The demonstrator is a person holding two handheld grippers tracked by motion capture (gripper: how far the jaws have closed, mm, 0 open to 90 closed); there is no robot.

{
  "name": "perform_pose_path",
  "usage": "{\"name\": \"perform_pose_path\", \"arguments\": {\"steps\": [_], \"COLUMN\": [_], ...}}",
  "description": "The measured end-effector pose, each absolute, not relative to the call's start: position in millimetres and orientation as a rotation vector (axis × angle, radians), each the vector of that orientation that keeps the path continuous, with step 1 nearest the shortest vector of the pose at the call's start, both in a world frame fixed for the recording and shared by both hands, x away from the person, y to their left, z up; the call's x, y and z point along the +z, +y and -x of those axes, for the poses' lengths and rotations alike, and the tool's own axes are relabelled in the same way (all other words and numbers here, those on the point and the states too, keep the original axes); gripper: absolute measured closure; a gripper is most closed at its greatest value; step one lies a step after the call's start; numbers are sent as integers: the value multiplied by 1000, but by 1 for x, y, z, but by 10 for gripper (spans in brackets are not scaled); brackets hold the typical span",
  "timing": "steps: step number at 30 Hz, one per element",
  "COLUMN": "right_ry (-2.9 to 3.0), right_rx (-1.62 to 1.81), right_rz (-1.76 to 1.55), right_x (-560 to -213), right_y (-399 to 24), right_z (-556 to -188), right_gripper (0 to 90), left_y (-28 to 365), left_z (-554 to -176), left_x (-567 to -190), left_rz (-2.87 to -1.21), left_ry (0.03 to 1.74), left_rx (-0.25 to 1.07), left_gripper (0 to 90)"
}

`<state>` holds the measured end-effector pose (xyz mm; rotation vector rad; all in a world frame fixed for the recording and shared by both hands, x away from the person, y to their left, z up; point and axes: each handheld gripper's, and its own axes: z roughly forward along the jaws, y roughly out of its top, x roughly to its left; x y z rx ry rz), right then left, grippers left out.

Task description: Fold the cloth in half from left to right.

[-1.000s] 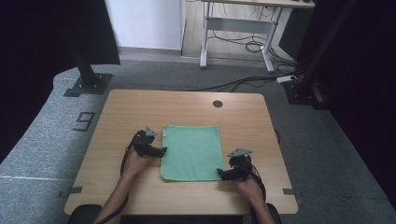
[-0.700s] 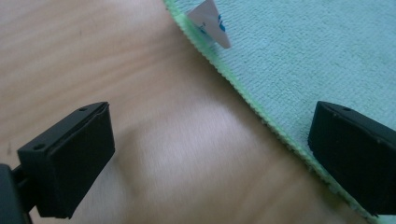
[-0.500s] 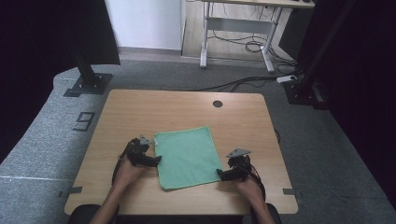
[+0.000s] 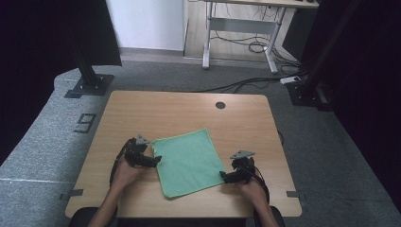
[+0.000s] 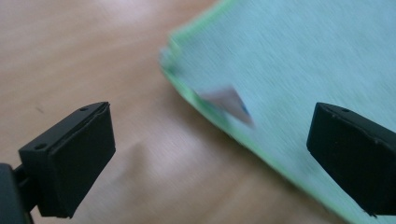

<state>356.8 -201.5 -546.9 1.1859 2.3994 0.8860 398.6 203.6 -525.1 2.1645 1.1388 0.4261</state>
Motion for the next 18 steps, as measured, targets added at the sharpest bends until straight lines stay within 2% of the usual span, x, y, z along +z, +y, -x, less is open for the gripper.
{"name": "perform_pose_path", "arguments": {"steps": [8, 18], "right_ry": [2399, 2403], "right_rx": [905, 915], "right_rz": [-1211, -1205], "right_x": [-548, -549], "right_y": [-203, -204], "right_z": [-358, -359], "right_gripper": [44, 34], "left_y": [211, 223], "left_z": [-432, -455], "left_x": [-517, -536], "left_rz": [-2123, -2085], "left_ry": [1194, 1327], "left_rx": [454, 478], "left_gripper": [56, 108]}}
